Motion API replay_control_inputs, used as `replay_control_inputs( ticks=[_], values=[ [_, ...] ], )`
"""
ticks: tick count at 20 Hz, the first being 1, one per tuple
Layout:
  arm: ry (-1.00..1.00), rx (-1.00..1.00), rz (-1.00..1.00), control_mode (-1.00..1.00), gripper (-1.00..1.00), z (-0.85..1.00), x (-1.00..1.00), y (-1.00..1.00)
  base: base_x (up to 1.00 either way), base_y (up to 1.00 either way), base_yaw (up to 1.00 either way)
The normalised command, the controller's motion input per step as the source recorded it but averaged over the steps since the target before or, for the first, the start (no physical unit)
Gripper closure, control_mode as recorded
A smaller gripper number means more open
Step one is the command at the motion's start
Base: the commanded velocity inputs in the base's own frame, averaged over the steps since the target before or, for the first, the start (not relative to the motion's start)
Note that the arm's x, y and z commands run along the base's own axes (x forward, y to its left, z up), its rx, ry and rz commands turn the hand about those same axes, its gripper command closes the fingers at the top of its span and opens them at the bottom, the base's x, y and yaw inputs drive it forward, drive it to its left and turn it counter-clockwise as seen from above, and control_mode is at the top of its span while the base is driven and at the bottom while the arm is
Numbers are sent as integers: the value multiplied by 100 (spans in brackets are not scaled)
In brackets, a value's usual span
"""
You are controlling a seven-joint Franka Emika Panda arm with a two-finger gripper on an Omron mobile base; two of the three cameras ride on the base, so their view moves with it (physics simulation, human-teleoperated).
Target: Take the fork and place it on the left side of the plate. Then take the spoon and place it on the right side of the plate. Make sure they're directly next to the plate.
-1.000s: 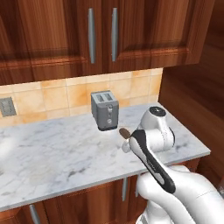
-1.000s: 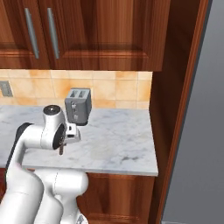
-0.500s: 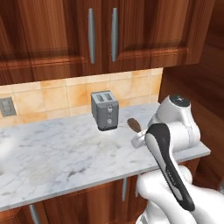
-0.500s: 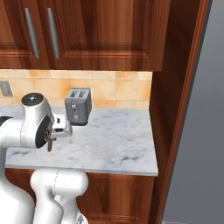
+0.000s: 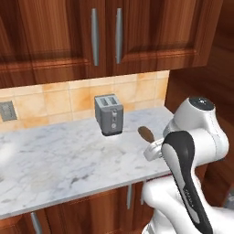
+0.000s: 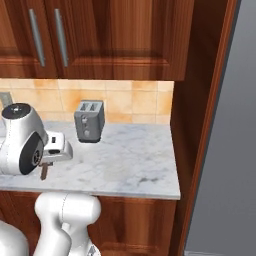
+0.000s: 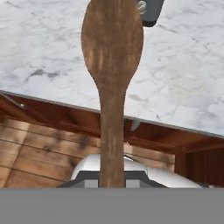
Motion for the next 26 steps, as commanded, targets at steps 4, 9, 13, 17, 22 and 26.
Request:
replay_control_inputs(
  ticks=[4, 9, 13, 17, 22, 26],
  values=[
    [0, 0, 0, 100, 100, 0, 0, 0, -99, 17, -22],
    [0, 0, 0, 100, 100, 0, 0, 0, -88, 31, -46],
    [0, 0, 0, 100, 100, 0, 0, 0, -46, 17, -61],
    [0, 0, 0, 100, 100, 0, 0, 0, -18, 2, -69],
    [0, 0, 0, 100, 100, 0, 0, 0, -16, 0, -68],
    [0, 0, 0, 100, 100, 0, 0, 0, -22, -1, -63]
  ],
)
